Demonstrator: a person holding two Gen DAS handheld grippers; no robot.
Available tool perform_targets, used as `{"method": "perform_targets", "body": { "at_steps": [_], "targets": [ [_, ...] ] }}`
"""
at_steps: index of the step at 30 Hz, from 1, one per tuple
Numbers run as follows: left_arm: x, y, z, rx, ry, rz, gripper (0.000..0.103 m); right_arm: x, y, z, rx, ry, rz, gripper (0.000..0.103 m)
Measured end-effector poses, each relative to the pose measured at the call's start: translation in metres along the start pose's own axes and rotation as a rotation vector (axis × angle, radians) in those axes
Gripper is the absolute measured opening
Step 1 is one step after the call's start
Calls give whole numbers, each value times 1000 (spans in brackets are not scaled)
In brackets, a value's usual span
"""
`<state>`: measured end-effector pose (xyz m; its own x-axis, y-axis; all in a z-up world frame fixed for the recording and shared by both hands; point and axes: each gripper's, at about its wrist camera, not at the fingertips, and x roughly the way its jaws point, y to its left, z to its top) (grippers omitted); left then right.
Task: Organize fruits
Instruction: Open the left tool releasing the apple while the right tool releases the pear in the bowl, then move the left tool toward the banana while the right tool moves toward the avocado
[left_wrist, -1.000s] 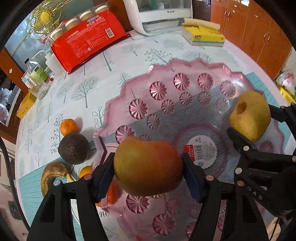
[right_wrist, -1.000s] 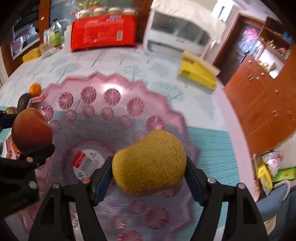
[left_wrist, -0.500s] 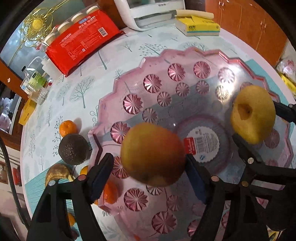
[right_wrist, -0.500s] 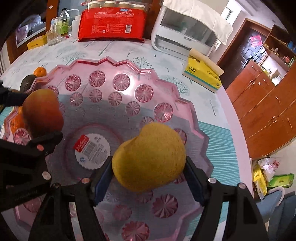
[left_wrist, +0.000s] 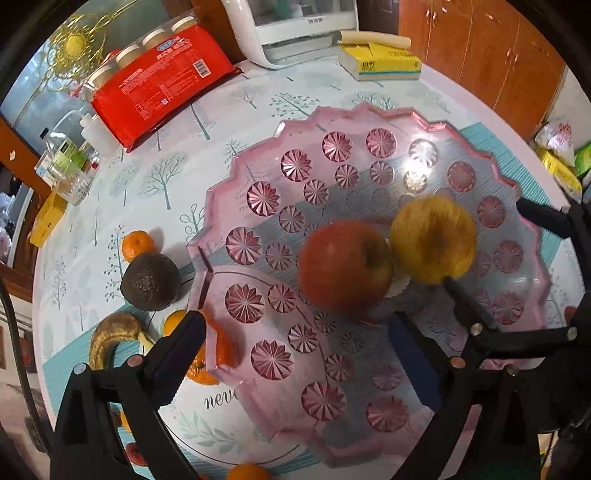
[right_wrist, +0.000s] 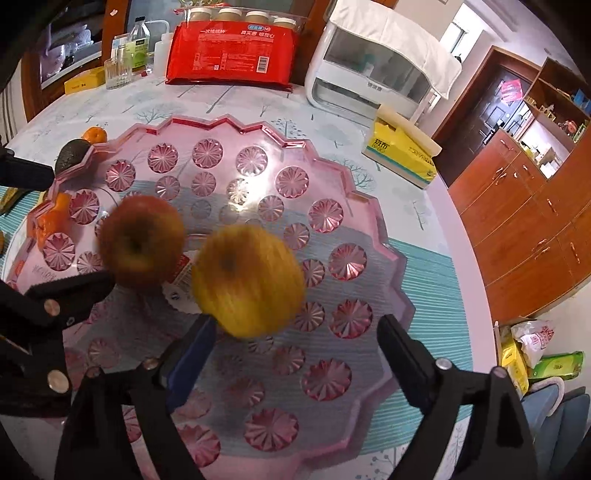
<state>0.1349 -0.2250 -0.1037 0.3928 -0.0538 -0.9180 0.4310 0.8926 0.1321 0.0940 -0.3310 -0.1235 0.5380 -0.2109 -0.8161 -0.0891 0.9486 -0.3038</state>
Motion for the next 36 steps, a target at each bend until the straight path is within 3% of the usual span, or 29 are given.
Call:
{"method": "perform_targets", "body": {
  "at_steps": [6, 12, 19, 22, 30, 36],
  "targets": [
    [-18, 16, -6, -73, -20, -53, 99, -15, -4, -1, 48, -7, 30, 92],
    [-42, 19, -19, -70, -45, -37, 99, -30, -13, 1, 87, -10, 28, 92],
    [-77, 30, -36, -88, -69, -54, 99, -53, -18, -2, 174, -20, 82, 92],
    [-94, 38, -44, -88, -100, -16, 99, -68, -14, -2, 184, -49, 97, 92],
    [-123, 72, -66, -128, -135, -20, 98, -111, 6, 7, 186, -124, 158, 90],
    [-140, 112, -75, -148, -175, -37, 98, -142, 20, 19, 197, -158, 141, 90]
  ]
}}
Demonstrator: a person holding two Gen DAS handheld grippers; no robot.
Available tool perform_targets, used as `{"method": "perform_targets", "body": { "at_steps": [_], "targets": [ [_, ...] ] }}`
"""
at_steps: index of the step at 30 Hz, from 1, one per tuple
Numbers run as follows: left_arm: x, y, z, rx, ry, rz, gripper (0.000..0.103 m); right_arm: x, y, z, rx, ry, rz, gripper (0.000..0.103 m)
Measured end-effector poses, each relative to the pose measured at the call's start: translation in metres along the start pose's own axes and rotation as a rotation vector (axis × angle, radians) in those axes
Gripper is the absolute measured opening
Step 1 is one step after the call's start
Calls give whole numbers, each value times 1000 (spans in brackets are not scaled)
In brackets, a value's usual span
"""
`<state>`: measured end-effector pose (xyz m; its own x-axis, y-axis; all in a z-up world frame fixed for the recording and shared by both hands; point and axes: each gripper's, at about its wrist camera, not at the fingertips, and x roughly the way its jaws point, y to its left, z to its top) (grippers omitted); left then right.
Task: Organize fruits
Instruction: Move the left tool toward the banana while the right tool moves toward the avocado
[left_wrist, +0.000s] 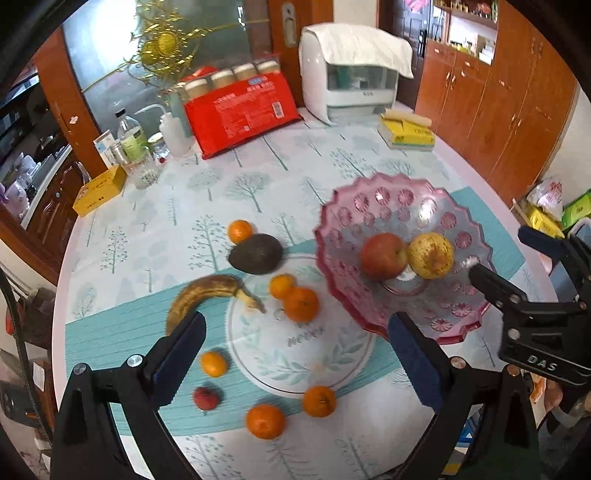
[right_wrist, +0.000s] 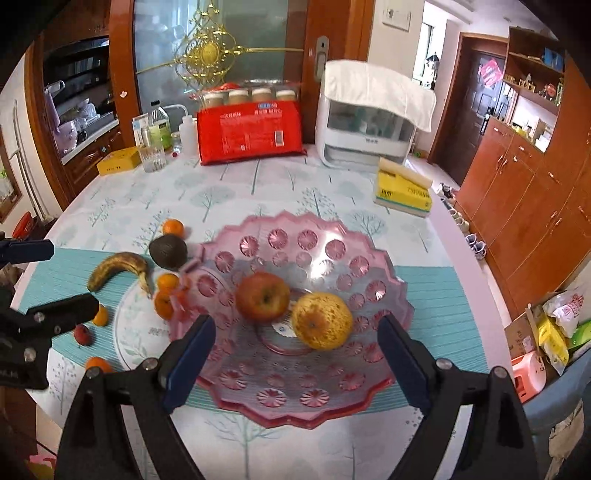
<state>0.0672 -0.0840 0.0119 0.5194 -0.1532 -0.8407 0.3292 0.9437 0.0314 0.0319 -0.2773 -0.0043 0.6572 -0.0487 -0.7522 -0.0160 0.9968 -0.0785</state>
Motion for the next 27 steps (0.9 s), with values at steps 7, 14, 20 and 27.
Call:
{"method": "perform_targets", "body": {
  "at_steps": [7, 14, 20, 27],
  "targets": [
    [-16, 59, 4, -7, -42, -6, 98, -18, 25, 13, 83, -9, 1, 90],
    [-19, 109, 7, 12, -85, 27, 98, -28, 66, 27, 83, -54, -29, 90],
    [-3, 151, 9, 22, -77, 5, 98, -17, 99, 32, 73, -53, -17, 90],
    [52, 169, 10, 138, 8, -51, 98, 28, 139, 51, -33, -4, 43, 90]
  ]
}}
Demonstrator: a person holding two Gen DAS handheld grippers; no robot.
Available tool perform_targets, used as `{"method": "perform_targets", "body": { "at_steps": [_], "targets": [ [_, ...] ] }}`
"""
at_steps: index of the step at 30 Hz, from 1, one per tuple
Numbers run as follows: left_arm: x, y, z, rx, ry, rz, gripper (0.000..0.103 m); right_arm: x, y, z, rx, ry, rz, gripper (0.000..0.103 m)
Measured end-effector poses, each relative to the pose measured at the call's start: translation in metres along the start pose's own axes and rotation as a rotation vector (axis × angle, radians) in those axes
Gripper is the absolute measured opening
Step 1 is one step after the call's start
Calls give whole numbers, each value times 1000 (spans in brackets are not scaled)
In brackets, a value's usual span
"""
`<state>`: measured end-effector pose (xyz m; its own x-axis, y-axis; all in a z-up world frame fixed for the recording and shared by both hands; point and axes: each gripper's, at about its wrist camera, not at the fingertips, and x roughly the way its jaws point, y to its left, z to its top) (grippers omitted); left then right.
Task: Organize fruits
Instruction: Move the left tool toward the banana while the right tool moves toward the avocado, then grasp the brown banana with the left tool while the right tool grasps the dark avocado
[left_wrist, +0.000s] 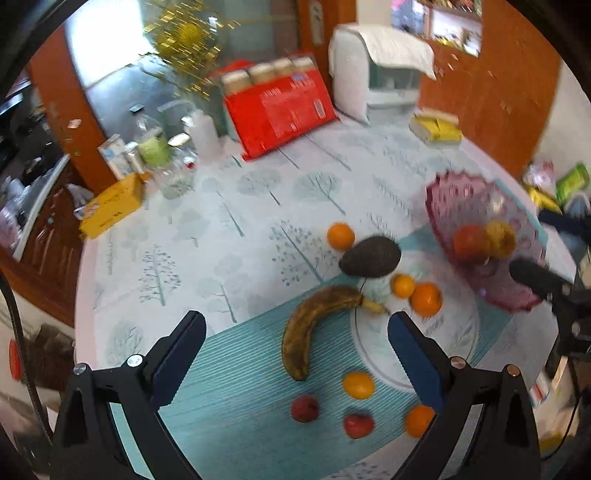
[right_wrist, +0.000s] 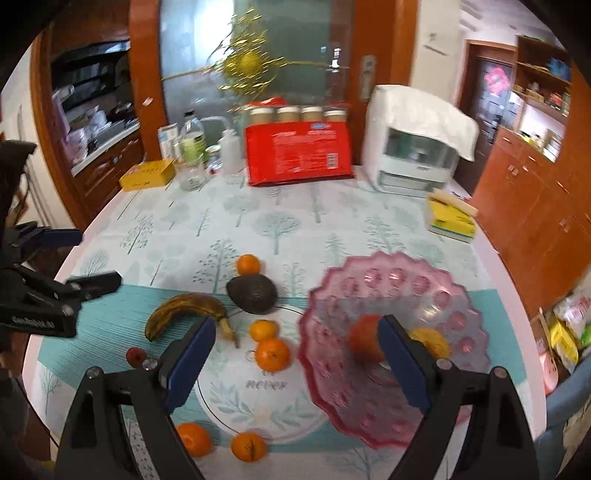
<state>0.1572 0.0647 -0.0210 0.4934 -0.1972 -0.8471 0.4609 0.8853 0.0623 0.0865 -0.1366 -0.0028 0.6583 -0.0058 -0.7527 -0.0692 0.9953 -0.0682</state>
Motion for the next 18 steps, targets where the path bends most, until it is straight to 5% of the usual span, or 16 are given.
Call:
{"method": "perform_targets", "body": {
  "at_steps": [7, 12, 18],
  "targets": [
    [81, 4, 2, 57, 122, -88, 98, 66, 16, 26, -138, 88, 62, 90],
    [134, 10, 0, 15, 217, -142, 84, 120, 27, 32, -257, 189, 94, 90],
    [155, 11, -4, 18, 246, -171, 83, 171, 36, 29, -375, 327, 134, 90]
  ]
}}
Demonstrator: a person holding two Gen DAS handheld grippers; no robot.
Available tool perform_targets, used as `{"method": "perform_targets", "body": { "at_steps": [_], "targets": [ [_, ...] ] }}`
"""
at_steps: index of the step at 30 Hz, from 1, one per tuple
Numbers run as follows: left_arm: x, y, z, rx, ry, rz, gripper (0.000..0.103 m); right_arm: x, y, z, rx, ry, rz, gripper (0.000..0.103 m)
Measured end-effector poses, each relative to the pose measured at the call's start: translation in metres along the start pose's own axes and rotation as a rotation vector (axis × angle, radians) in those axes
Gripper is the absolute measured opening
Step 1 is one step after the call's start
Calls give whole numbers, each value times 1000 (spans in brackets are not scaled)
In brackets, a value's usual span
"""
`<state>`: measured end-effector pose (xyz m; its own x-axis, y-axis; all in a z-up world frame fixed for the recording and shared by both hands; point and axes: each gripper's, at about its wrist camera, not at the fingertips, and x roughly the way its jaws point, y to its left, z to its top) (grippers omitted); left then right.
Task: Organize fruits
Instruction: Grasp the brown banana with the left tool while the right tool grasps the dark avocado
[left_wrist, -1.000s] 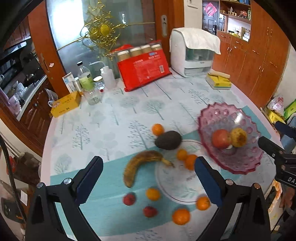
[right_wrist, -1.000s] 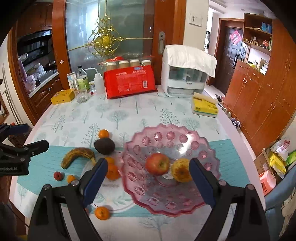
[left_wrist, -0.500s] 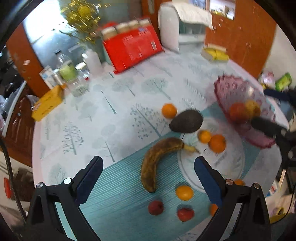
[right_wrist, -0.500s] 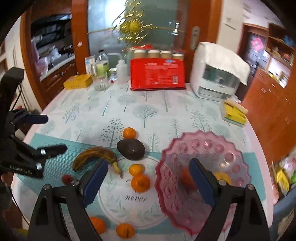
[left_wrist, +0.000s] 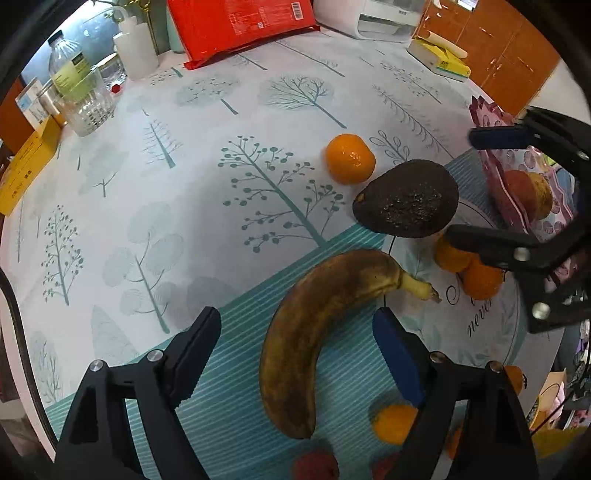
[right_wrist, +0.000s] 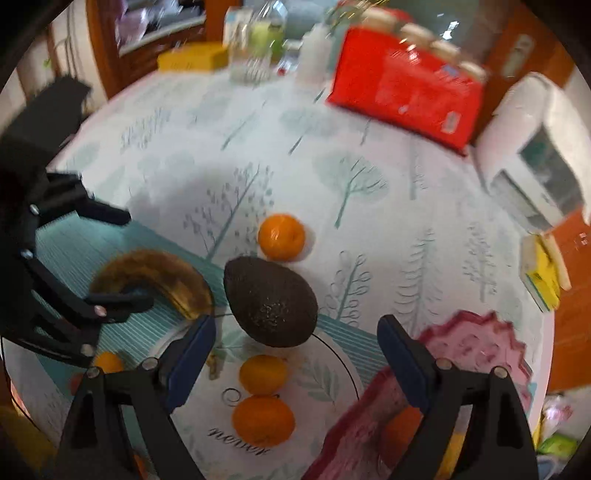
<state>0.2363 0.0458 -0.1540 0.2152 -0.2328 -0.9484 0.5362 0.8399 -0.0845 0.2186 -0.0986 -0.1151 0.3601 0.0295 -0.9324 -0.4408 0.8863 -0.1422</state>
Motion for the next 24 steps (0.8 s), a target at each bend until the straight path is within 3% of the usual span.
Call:
{"method": "perform_targets", "body": {
  "at_steps": [2, 5, 13, 15, 24],
  "targets": [
    [4, 1, 1, 7, 5, -2, 81, 9, 2, 4, -37, 22, 4, 90],
    [11, 1, 4, 13, 24, -4, 67, 21, 5, 9, -80, 52, 20, 90],
    [19, 0, 10, 35, 43, -19, 67, 46, 10, 17, -147, 134, 72, 72],
    [22, -1, 10, 37, 54, -20, 67, 51, 13, 16, -158, 155, 84, 63],
    [34, -13, 17, 109, 59, 18, 57, 51, 13, 10, -124, 155, 45, 60]
  ]
}}
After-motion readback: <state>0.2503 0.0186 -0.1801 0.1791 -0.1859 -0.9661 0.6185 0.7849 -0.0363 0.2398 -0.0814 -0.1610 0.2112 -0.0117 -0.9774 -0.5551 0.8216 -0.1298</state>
